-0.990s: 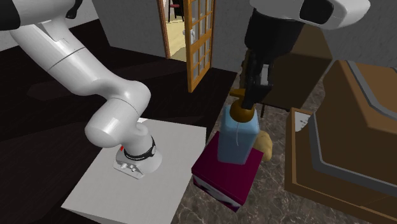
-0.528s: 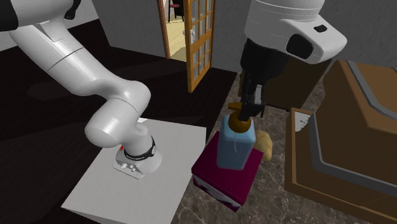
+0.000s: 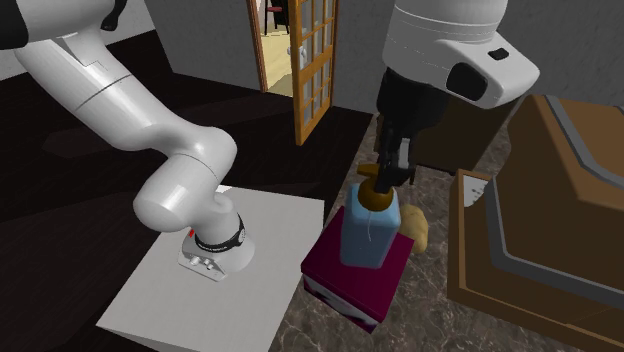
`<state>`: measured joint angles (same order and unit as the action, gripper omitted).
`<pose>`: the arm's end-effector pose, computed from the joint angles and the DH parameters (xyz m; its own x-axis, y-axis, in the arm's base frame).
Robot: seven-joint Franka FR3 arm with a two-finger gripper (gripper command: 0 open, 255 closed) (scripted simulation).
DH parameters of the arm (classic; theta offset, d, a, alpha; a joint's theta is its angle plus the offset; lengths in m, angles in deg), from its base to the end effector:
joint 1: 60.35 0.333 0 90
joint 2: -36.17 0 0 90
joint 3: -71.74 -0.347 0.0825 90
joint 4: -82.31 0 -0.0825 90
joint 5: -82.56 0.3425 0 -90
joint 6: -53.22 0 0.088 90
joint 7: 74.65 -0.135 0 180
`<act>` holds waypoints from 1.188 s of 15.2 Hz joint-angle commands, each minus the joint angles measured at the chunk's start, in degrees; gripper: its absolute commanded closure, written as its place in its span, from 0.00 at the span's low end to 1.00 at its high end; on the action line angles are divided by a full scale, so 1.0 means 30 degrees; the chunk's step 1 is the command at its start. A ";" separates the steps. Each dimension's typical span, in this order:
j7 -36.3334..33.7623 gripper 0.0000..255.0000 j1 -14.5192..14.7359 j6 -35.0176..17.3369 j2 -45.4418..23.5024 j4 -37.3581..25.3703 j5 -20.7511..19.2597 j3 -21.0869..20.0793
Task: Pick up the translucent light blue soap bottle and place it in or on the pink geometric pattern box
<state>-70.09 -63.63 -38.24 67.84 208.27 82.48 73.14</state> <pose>0.3158 -0.0282 0.5890 0.9988 0.0023 -0.0484 0.0016 -0.9999 -0.0153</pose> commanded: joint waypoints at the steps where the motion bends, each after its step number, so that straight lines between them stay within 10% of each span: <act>1: 0.0000 0.00 0.0000 -0.0003 0.0004 -0.0004 0.0000 0.0000; 18: 0.0010 0.00 0.0008 0.2308 -0.0713 -0.3031 0.0011 0.0008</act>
